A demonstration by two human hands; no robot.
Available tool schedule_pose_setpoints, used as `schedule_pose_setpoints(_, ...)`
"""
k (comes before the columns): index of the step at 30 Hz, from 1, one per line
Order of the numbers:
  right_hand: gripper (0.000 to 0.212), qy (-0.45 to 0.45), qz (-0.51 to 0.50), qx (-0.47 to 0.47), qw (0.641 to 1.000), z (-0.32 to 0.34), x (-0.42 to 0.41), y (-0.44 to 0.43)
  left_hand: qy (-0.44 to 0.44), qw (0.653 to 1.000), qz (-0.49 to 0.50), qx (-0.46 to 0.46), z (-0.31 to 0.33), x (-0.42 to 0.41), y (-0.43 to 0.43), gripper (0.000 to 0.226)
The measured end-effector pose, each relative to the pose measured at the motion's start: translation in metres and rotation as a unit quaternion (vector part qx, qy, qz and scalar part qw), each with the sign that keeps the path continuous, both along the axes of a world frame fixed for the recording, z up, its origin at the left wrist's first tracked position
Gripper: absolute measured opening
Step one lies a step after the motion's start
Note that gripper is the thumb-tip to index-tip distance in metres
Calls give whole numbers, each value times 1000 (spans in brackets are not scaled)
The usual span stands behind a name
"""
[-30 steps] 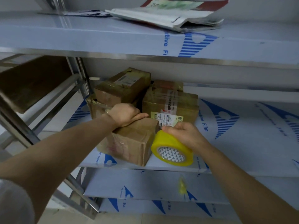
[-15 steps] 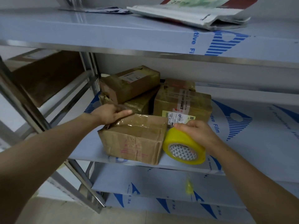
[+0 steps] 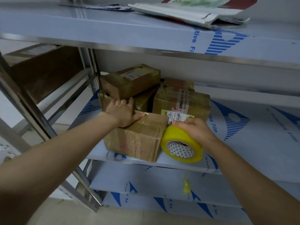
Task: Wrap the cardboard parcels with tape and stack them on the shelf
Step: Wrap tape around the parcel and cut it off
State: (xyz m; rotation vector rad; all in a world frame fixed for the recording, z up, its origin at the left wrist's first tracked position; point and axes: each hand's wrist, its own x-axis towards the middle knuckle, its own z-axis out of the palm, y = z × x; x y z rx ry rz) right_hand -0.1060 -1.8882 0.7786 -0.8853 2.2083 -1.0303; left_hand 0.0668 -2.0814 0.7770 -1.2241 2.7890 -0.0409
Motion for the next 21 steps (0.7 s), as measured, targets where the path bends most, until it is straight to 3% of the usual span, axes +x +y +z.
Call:
schedule_pose_setpoints(2, 38, -10, 4, -3, 1000, -2, 2, -1, 29, 999, -41, 5, 3, -18, 18, 82)
schedule_pose_setpoints(5, 33, -38, 4, -16, 999, -7, 2, -2, 53, 986, -65, 145, -2, -43, 56, 82)
schedule_pose_setpoints(6, 30, -40, -6, -17, 999, -9, 1, -2, 54, 985, -65, 152, -6, -47, 63, 79)
schedule_pose_setpoints(11, 33, -19, -52, -17, 998, -22, -2, -2, 43, 987, -63, 144, -1, -47, 65, 76)
schedule_pose_setpoints(16, 23, -47, -68, 0, 997, -35, -1, 5, 54, 989, -36, 133, 5, -56, 78, 65)
schedule_pose_setpoints(21, 31, -56, -79, -10, 995, -33, 0, 1, 47, 991, -20, 121, 6, -57, 80, 63)
